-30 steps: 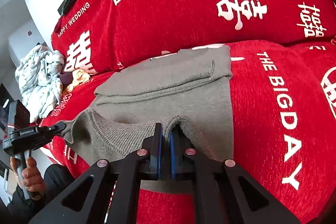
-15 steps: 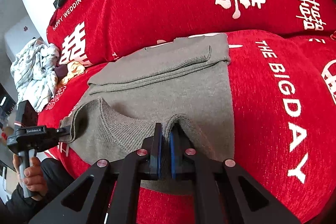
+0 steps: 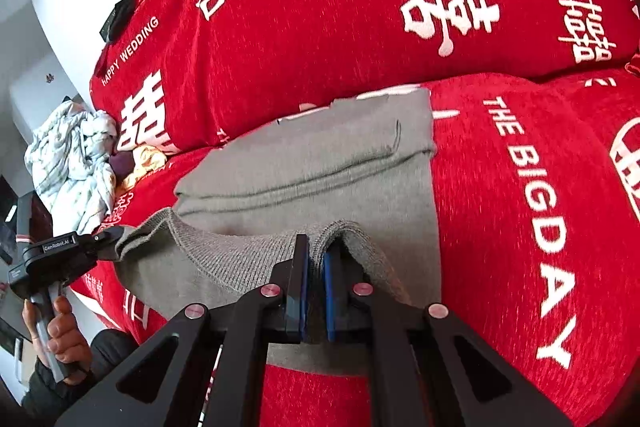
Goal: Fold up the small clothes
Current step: 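Hold the folded hem with both grippers and press it onto the collar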
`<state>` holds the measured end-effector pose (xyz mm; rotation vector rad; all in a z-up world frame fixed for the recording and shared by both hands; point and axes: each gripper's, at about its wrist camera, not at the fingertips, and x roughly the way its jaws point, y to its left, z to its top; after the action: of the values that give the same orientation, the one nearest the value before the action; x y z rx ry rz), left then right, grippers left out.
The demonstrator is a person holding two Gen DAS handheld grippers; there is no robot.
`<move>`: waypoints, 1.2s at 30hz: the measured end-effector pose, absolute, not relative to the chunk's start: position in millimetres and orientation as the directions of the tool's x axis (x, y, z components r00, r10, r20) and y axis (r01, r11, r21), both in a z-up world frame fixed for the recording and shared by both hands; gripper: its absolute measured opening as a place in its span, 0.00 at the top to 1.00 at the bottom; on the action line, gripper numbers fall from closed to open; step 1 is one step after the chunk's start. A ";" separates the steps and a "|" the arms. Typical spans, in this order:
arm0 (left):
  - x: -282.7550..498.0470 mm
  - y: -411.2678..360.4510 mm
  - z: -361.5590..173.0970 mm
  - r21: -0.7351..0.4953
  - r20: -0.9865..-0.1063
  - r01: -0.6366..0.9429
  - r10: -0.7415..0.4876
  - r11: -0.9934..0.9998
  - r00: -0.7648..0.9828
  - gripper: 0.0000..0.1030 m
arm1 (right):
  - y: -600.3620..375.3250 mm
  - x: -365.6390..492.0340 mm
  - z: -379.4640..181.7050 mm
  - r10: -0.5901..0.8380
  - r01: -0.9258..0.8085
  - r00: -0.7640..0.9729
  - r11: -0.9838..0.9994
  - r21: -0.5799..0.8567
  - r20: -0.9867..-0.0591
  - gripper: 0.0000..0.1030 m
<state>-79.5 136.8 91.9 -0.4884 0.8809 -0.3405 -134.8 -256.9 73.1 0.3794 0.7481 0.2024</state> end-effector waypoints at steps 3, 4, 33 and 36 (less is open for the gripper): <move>-74.8 135.1 102.4 -0.529 -0.644 0.101 -0.476 0.843 0.599 0.93 | -257.6 -131.2 83.0 0.307 -0.046 0.726 0.914 0.403 -0.615 0.93; -73.1 133.9 106.1 -0.527 -0.641 0.105 -0.476 0.843 0.602 0.93 | -258.5 -129.1 86.4 0.306 -0.044 0.729 0.914 0.404 -0.612 0.93; 11.5 125.8 153.4 -0.490 -0.631 0.106 -0.436 0.865 0.641 0.94 | -264.7 -45.8 145.8 0.282 -0.014 0.755 0.909 0.417 -0.592 0.93; 19.9 124.6 156.0 -0.488 -0.631 0.109 -0.436 0.866 0.642 0.94 | -267.1 -36.4 148.4 0.290 -0.011 0.754 0.903 0.429 -0.590 0.93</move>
<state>19.9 124.6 156.0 -0.4324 0.8208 -0.3219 -36.4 -267.1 148.4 0.4205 0.7021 0.1696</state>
